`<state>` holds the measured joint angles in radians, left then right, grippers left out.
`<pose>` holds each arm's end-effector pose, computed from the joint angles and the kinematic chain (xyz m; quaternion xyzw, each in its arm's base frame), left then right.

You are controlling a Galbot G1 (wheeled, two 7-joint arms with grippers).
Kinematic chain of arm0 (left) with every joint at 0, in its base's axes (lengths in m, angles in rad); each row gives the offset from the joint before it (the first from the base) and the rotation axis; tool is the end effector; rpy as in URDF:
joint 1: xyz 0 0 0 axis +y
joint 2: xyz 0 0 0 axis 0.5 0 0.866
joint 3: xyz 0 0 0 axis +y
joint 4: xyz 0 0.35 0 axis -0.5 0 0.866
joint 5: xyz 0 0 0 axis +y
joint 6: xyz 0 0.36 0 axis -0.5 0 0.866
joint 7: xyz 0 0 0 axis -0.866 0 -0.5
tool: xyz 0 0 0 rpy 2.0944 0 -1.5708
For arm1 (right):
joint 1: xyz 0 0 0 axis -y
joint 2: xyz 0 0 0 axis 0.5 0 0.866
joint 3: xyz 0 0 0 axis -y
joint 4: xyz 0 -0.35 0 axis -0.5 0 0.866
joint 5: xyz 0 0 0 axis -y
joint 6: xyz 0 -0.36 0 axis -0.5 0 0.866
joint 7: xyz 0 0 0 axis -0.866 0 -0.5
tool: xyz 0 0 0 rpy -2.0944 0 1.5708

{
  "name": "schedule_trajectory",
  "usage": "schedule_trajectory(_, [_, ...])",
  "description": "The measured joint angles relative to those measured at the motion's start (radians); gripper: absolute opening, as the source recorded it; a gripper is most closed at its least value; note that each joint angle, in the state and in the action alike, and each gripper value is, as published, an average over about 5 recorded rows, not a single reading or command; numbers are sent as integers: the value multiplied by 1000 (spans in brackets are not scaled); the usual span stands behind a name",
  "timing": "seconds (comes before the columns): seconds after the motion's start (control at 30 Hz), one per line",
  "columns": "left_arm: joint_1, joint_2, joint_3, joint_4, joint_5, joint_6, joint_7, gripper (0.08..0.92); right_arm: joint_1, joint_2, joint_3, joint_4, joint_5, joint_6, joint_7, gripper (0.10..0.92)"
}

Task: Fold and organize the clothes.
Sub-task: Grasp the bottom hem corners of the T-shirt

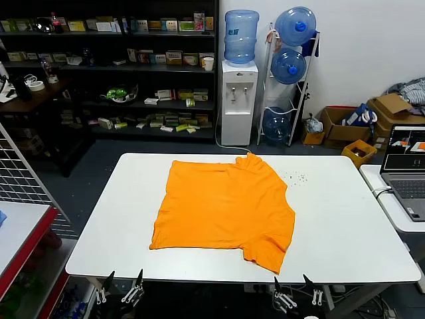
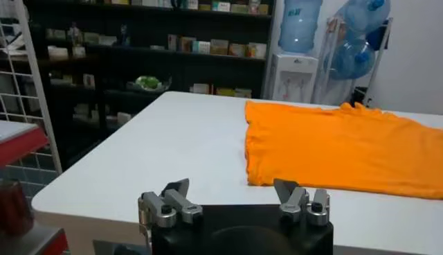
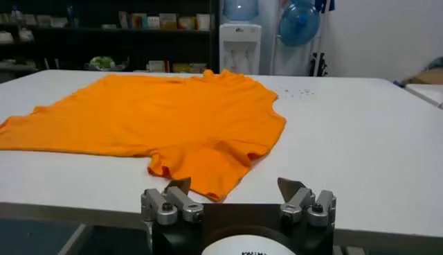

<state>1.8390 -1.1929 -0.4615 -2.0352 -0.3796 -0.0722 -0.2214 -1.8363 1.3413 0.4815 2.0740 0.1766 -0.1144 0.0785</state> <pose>0.0956 0.0511 -0.3570 0.0097 -0.9867 0.0374 0.1580 0.0979 -0.0272 -0.3468 0.0346 -0.9777 0.0041 0.2070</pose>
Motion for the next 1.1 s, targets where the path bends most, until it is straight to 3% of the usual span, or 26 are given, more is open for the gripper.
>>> schedule_trajectory(0.33, [-52,12,27,-2,-30,48,3,823,77,12,-16,-21,7,-39,25,823])
schedule_trajectory(0.9, [-315,20,115,165,-96,185,23,823,247,65,-56,-166,10,-142,88,817])
schedule_trajectory(1.1, [-376,21,137,216,-100,205,19,805,263,77,-65,-179,11,-153,91,689])
